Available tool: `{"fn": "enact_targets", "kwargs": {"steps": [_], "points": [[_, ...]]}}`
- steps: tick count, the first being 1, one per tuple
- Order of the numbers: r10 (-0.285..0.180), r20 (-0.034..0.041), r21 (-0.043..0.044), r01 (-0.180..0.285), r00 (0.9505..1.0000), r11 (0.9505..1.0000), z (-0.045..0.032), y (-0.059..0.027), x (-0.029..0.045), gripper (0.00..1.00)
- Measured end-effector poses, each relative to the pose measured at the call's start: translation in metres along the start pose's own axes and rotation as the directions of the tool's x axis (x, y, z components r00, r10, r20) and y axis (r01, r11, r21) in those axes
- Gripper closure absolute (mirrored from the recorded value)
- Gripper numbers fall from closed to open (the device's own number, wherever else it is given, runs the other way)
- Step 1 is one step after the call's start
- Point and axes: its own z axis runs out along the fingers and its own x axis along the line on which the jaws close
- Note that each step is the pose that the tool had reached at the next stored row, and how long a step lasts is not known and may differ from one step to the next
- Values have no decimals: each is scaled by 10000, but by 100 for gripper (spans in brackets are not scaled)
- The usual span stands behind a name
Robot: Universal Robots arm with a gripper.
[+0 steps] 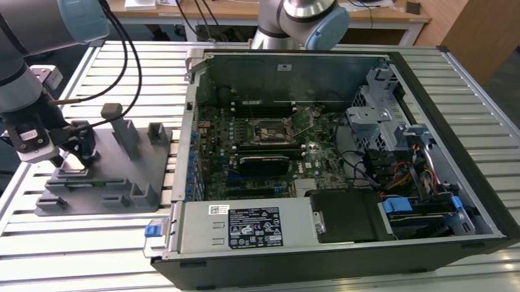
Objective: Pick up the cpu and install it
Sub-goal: 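Pick up the cpu and move it towards the insertion slot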
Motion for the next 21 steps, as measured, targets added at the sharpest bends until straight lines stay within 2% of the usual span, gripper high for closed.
{"fn": "enact_targets", "kwargs": {"steps": [7,9,11,14,21], "points": [[1,0,3,-1,10000,10000,13,1,-2,40],[0,-1,4,0,10000,10000,13,0,-3,47],[1,2,7,-1,10000,10000,6,0,-4,47],[-1,0,36,1,10000,10000,-19,0,-4,47],[0,1,35,0,10000,10000,-108,1,-4,47]]}}
